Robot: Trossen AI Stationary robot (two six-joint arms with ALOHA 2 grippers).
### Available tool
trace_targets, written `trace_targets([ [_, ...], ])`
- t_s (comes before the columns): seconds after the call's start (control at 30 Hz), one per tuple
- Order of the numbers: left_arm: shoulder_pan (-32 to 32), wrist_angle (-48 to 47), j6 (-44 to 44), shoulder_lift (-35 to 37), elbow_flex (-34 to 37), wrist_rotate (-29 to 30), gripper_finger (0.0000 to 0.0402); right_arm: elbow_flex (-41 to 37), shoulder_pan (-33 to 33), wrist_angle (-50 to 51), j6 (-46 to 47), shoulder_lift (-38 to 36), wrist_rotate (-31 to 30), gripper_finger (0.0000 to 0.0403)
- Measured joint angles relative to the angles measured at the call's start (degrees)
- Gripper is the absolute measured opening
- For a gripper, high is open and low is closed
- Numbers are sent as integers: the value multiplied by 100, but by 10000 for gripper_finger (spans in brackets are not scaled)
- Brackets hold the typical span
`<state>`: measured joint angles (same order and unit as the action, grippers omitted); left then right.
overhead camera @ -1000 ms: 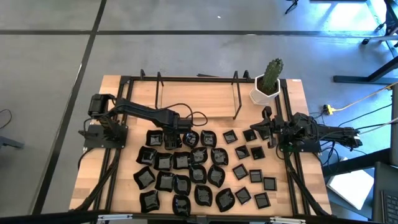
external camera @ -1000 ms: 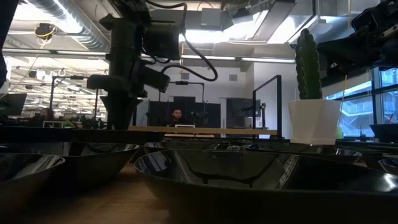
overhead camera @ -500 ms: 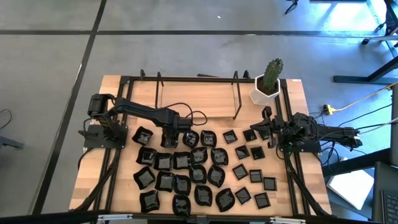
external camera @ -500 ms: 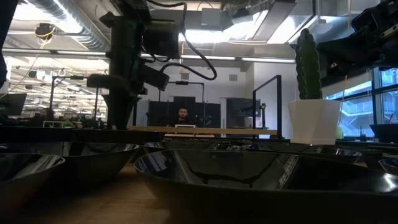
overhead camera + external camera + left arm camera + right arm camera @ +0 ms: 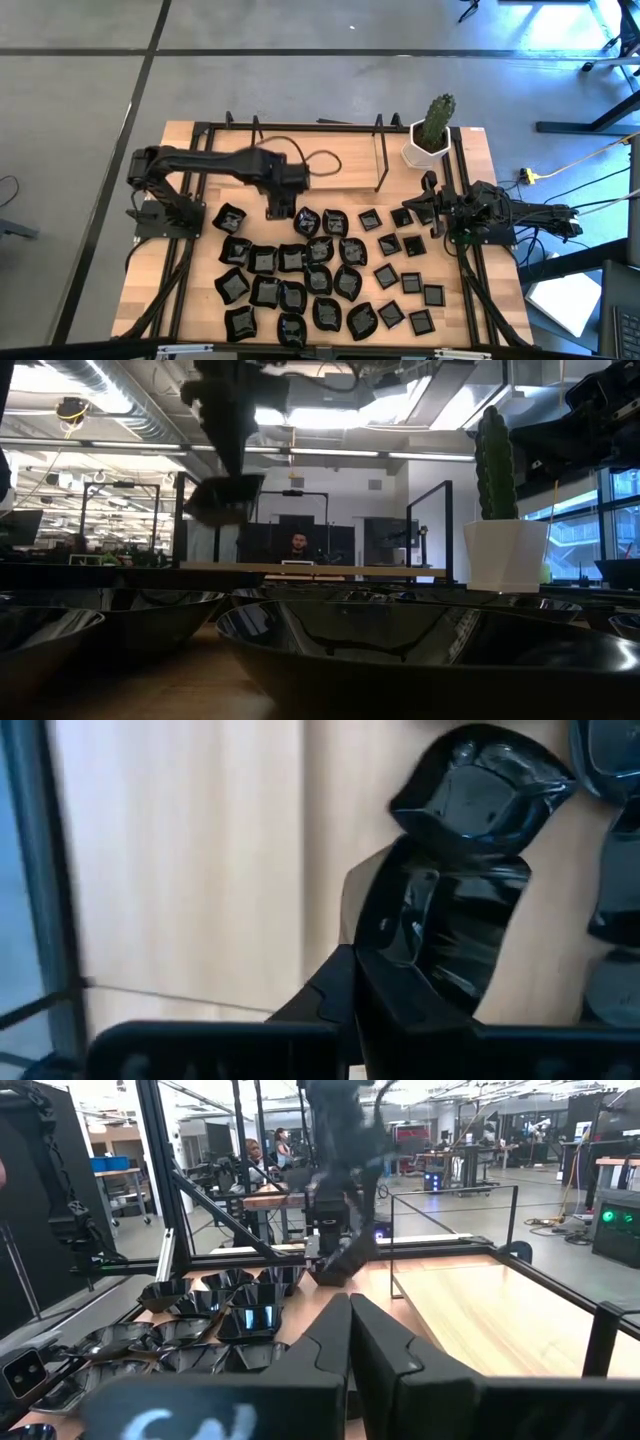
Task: Pick & Place Mini shaped plates
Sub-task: Put the black distorted square plate on the shelf
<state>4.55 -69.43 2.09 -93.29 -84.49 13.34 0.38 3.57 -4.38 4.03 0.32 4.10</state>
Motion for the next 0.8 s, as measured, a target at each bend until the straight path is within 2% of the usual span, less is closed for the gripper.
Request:
trace_targets([
  [0.2,353,-275,259,15,-489,68,2,0,1,0,0,0,0,11],
  [0.57,473,-437,353,15,-584,68,1,0,2,0,-2,0,0,11],
  [0.73,644,-360,646,15,-582,716,1,0,0,-2,-3,0,0,11],
  [0.8,870,-84,793,15,-512,703,2,0,1,-2,-2,0,-1,11],
])
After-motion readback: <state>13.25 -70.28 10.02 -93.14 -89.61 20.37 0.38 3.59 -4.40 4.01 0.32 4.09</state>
